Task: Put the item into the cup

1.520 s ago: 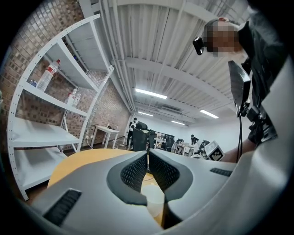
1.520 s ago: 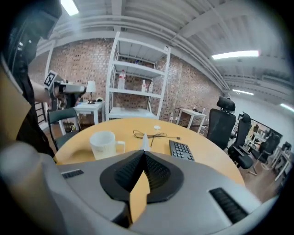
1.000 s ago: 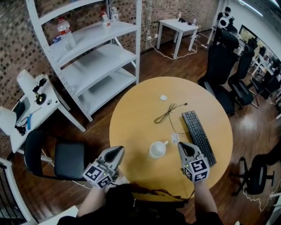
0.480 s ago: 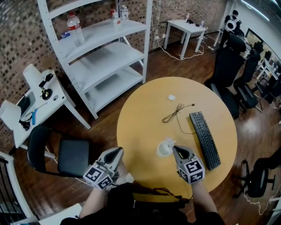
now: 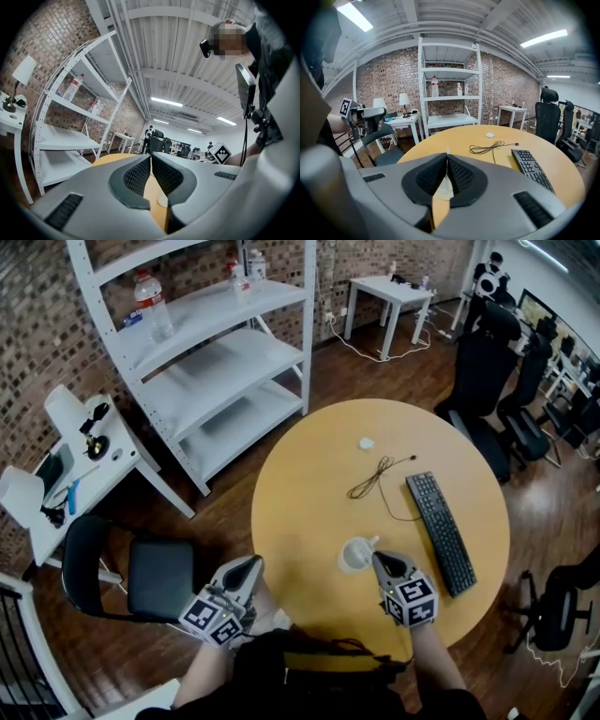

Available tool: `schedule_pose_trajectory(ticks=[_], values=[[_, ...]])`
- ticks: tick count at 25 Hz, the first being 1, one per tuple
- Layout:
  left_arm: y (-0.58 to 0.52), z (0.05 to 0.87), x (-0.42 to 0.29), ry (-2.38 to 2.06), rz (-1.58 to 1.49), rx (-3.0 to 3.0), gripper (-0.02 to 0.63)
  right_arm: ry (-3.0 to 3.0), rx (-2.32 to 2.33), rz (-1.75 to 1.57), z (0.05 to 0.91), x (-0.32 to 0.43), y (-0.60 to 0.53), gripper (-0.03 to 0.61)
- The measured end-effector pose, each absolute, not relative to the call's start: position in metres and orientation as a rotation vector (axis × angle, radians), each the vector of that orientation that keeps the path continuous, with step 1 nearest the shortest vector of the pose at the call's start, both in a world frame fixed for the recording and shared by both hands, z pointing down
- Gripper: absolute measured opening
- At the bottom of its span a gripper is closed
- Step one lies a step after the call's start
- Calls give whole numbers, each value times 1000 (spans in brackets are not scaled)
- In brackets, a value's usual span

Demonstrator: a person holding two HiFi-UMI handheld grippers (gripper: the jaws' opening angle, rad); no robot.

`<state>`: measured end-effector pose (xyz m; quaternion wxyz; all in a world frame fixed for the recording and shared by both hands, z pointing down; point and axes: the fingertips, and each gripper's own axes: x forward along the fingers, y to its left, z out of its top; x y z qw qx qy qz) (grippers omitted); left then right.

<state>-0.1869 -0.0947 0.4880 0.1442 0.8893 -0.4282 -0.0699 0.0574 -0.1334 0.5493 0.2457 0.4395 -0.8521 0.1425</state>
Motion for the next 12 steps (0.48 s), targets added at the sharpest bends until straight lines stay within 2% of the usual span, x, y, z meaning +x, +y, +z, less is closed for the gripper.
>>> schedule_pose_trajectory(ticks=[2,12], values=[[-96,489,-185,-1225,-201,2566,5,-2341,1211,417,552,59,-135,29],[-107,485,-179,-1201,-199,2585,5,-2387,1313,401,533,71,-144,29]])
